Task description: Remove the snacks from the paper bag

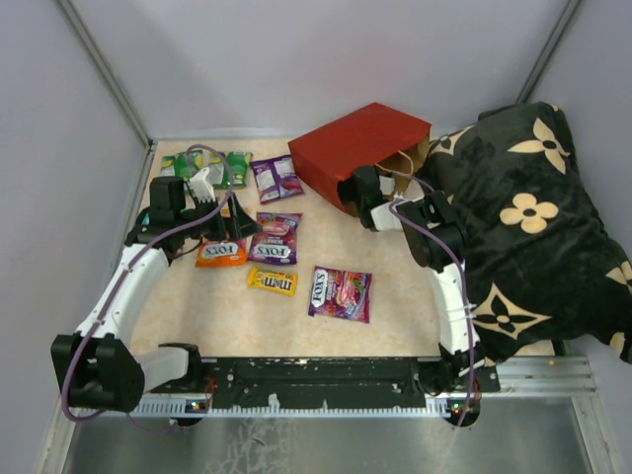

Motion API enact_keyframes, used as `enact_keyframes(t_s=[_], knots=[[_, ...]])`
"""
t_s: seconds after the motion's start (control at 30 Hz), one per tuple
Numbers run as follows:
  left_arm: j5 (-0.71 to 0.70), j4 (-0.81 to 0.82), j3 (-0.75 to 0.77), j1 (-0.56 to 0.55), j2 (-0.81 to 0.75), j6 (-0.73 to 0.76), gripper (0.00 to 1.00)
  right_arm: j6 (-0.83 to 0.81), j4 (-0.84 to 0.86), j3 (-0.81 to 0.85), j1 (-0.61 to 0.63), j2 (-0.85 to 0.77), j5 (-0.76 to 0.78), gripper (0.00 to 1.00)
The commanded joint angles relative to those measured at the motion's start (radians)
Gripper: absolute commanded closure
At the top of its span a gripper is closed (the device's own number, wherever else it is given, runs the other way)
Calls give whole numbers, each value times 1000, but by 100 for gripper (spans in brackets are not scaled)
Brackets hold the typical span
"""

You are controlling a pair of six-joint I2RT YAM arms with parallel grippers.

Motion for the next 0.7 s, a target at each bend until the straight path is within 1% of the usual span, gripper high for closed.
enact_keyframes(t_s=[0.0, 0.07, 0.17, 0.27, 0.37, 0.43, 0.57, 0.6, 0.67], knots=[[7, 8, -1, 2, 11, 12, 0, -37, -176, 110, -20, 24, -27, 25], [-1, 8, -2, 2, 11, 14, 0, -54, -283, 162, -31, 39, -28, 22], [-3, 8, -2, 2, 15, 16, 0, -82, -373, 231, -38, 73, -7, 21], [-7, 6, -3, 3, 20, 17, 0, -123, -475, 353, -42, 141, 5, 21], [-13, 4, -3, 2, 23, 21, 0, -141, -526, 495, -45, 229, 21, 21], [-18, 0, -4, 2, 26, 26, 0, -151, -531, 583, -46, 293, 35, 22], [-28, -6, -8, 2, 31, 32, 0, -171, -517, 762, -57, 418, 33, 28], [-31, -6, -10, 2, 33, 32, 0, -176, -513, 798, -60, 441, 34, 31], [-33, -6, -10, 2, 38, 32, 0, -187, -494, 837, -66, 471, 37, 41]])
